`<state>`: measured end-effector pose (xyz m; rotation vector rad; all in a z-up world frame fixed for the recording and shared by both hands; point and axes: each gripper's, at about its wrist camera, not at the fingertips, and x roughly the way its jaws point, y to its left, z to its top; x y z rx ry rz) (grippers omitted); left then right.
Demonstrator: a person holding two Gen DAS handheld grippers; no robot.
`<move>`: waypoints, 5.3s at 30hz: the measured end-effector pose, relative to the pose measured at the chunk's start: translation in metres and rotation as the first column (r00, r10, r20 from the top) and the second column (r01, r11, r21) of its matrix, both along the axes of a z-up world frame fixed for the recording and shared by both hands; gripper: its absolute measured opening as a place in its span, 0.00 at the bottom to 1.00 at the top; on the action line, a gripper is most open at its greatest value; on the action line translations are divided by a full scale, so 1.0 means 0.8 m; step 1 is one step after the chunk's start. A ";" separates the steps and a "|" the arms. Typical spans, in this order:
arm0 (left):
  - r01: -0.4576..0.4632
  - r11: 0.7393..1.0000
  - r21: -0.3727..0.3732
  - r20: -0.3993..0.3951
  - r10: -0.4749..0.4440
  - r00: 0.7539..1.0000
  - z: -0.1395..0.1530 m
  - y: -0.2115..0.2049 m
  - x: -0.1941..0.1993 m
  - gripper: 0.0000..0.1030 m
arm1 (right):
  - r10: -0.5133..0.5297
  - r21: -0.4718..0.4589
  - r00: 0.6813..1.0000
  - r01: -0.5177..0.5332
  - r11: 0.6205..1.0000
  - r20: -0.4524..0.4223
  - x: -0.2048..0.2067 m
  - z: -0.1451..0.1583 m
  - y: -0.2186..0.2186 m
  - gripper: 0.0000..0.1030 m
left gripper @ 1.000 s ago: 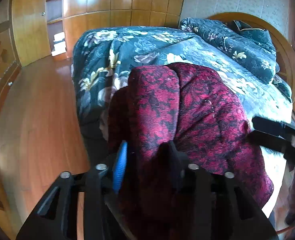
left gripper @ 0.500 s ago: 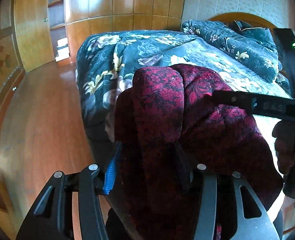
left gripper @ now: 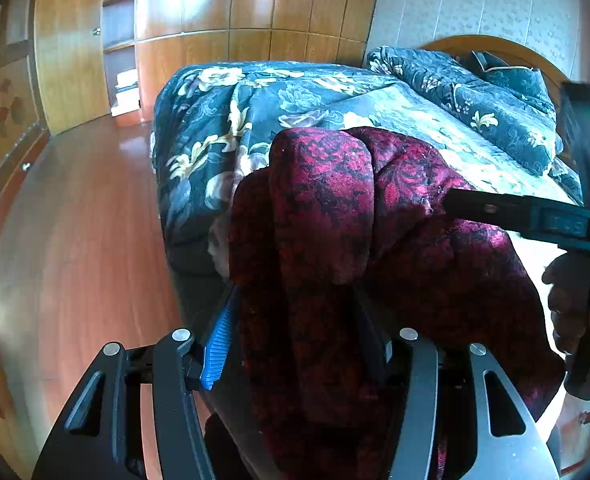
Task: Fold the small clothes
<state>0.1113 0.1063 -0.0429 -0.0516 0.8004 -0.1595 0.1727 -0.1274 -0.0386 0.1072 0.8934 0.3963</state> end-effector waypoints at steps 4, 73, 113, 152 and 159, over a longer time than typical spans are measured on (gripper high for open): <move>-0.005 1.000 -0.019 -0.002 0.005 1.000 -0.003 0.004 0.000 0.58 | -0.025 0.116 0.997 0.033 0.993 -0.076 -0.008 -0.012 -0.035 0.98; 0.230 0.970 -0.084 0.014 -0.230 0.973 0.001 -0.222 0.085 0.70 | -0.303 -0.058 0.946 0.310 0.949 0.113 0.005 0.033 -0.183 0.86; 0.018 1.000 -0.022 0.150 -0.014 0.989 0.060 -0.146 -0.001 0.80 | -0.297 -0.333 0.938 0.341 0.879 0.179 -0.064 -0.040 -0.081 0.90; -0.009 0.996 0.092 0.210 -0.010 0.978 0.086 -0.159 -0.130 0.96 | -0.547 -0.120 0.815 0.572 0.811 0.190 -0.255 0.046 -0.109 0.98; -0.015 0.996 0.090 0.204 -0.004 0.979 0.086 -0.160 -0.131 0.96 | -0.542 -0.126 0.817 0.569 0.813 0.198 -0.255 0.048 -0.107 0.98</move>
